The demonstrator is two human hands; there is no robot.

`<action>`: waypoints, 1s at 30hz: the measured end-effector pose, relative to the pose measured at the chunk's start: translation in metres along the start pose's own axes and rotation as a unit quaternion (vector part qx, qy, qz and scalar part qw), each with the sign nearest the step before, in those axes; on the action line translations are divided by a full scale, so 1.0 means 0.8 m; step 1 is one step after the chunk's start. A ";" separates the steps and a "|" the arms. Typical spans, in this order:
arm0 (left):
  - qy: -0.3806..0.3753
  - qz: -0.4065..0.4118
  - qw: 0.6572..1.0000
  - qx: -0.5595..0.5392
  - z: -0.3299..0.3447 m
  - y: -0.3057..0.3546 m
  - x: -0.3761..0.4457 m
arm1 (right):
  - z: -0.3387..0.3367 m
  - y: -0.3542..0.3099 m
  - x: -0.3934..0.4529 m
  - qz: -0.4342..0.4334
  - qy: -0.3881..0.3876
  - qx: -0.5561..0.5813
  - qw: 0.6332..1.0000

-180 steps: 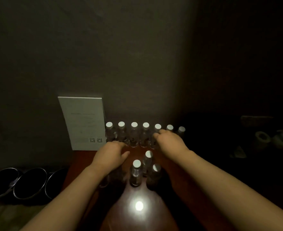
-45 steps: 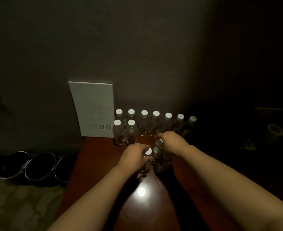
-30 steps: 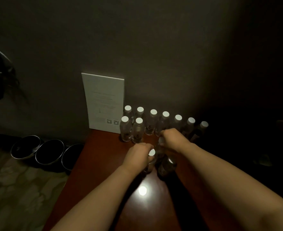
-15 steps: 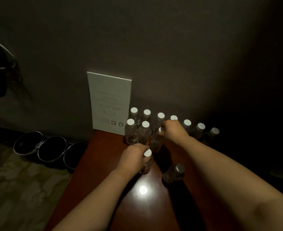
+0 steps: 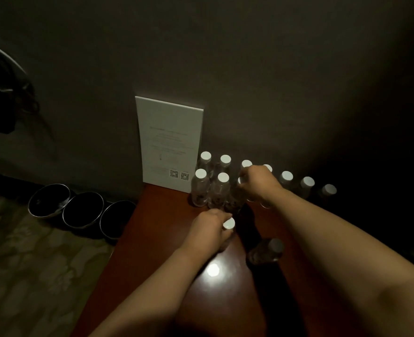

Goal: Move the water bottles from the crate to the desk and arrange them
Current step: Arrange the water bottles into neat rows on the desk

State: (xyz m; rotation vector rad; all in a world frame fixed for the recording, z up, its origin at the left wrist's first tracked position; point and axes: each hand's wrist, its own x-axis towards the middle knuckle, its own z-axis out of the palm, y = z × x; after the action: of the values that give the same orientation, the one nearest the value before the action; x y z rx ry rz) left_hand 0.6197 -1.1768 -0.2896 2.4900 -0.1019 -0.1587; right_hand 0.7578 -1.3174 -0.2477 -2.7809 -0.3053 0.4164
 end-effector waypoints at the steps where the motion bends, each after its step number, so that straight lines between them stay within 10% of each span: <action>1: 0.001 -0.002 1.000 -0.001 0.001 0.000 0.001 | 0.000 0.002 0.000 -0.002 0.000 -0.005 1.000; 30: 0.011 -0.012 1.000 0.015 0.002 0.006 0.004 | 0.002 0.047 -0.078 0.019 0.100 0.018 0.995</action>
State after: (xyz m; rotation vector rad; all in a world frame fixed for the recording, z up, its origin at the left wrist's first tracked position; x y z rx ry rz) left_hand 0.6226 -1.1818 -0.2881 2.5232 -0.0647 -0.1413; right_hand 0.7051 -1.3674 -0.2457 -2.7669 -0.1952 0.1486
